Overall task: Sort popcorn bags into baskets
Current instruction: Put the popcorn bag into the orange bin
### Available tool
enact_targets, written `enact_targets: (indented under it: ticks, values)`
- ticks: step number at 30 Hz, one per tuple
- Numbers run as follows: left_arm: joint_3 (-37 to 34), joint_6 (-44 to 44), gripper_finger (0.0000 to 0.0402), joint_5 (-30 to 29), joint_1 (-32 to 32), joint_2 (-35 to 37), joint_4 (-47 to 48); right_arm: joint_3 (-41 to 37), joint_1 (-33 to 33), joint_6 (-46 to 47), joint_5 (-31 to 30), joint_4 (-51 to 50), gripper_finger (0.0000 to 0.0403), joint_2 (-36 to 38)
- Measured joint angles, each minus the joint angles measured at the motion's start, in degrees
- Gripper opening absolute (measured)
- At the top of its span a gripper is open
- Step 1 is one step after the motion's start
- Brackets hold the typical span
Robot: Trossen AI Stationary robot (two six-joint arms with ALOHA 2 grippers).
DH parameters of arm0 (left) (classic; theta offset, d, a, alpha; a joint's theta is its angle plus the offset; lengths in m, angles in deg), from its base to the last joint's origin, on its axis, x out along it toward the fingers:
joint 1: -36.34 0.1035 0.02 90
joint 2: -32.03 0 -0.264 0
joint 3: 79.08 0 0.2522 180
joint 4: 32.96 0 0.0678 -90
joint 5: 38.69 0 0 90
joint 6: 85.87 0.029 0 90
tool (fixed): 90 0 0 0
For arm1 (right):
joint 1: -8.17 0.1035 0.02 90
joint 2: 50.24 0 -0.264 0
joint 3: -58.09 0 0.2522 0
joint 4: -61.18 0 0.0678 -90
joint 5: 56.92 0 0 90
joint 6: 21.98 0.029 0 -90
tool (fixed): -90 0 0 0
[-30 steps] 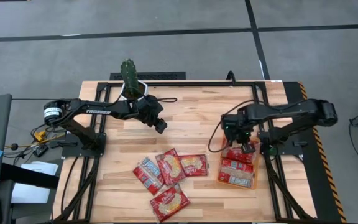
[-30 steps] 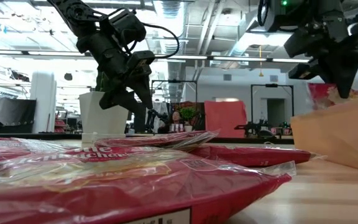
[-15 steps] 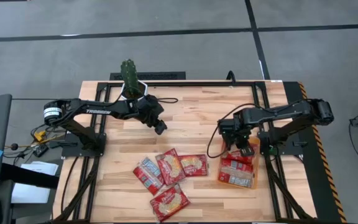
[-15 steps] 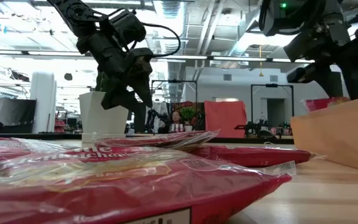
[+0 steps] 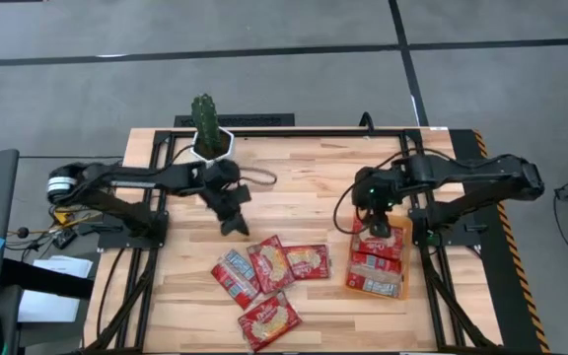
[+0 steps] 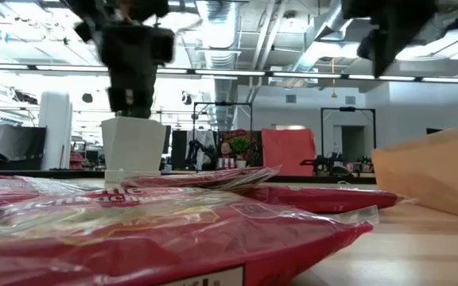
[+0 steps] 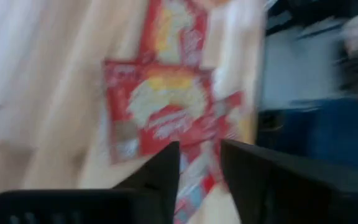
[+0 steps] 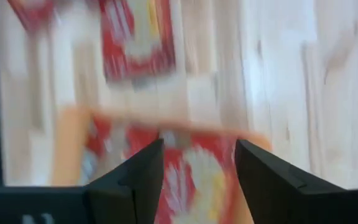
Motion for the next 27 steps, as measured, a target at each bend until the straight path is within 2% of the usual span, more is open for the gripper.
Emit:
enact_targets:
  ticks: [3,5,9,12,15,19,22,27]
  values:
    - [0.00,5.03,0.0033,-12.34,-6.02,3.70,4.43,0.05,1.01,5.09,-0.08,7.34,0.0205,0.49]
    - [0.00,6.92,0.0010,-17.86,-9.69,4.28,4.08,0.09,1.90,7.42,-0.16,12.29,0.0196,-0.07]
    - [-0.02,9.79,0.0005,-23.42,-15.83,2.20,1.31,0.09,3.95,12.34,-1.35,21.63,0.0178,-2.68]
    - [-1.33,10.71,0.0002,-24.41,-19.22,0.09,-3.17,0.07,5.34,14.85,-1.39,27.69,0.0167,-5.37]
    - [-5.50,6.28,0.0000,-27.38,-22.72,-1.32,-11.91,0.07,6.85,16.27,-1.39,31.70,0.0159,-8.19]
    - [-11.68,-0.35,0.0000,-39.41,-27.89,-5.06,-26.72,0.07,9.29,15.85,-1.41,36.66,0.0150,-12.07]
    - [-13.44,-3.59,0.0000,-43.90,-30.86,-9.91,-36.70,0.02,11.32,15.83,-1.39,39.64,0.0144,-15.21]
    - [-11.45,-9.22,0.0000,-45.52,-34.47,-18.34,-38.44,-0.05,13.69,20.62,-1.42,43.76,0.0134,-19.98]
